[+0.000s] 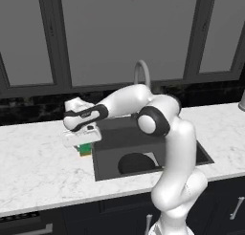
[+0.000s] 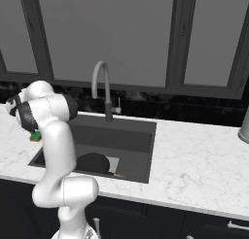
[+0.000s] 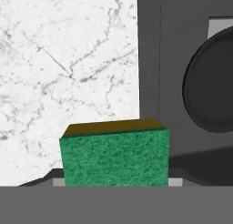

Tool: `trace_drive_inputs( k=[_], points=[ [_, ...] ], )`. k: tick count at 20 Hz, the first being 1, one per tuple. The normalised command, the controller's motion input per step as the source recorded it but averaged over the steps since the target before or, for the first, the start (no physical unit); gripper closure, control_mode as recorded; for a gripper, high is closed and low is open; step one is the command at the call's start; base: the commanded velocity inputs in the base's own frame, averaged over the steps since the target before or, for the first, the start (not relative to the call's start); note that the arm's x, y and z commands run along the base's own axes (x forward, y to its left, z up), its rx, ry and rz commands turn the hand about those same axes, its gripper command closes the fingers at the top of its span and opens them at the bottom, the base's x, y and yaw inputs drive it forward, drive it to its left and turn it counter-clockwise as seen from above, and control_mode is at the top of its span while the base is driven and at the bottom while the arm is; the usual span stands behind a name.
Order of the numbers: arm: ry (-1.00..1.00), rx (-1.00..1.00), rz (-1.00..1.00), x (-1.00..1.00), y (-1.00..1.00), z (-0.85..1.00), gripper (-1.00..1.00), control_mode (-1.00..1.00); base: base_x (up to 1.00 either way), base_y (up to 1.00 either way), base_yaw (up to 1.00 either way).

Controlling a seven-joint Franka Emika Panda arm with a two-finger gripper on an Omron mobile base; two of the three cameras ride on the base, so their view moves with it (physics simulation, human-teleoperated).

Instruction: Pick the pan and sponge and place them into the sink. Then turn on the water.

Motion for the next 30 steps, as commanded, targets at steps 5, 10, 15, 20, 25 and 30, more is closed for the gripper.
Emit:
trace_drive_inputs(
  k=[5,10,15,20,25,30],
  points=[
    [-0.11,0.09,0.01,-0.62,-1.00,0.47,1.00,-1.00,0.00,0.00,0.00],
    [-0.17,0.09,0.08,-0.87,-1.00,0.51,1.00,-1.00,0.00,0.00,0.00],
    [-0.08,0.06,0.10,-0.56,-0.95,0.57,1.00,-1.00,0.00,0.00,0.00],
    [0.00,0.00,0.03,-0.14,-0.95,0.43,1.00,-1.00,0.00,0.00,0.00],
    [0.10,0.00,0.01,0.05,-0.69,0.17,1.00,-1.00,0.00,0.00,0.00],
    [0.07,0.01,0.00,0.22,-0.79,0.00,1.00,-1.00,0.00,0.00,0.00]
  ],
)
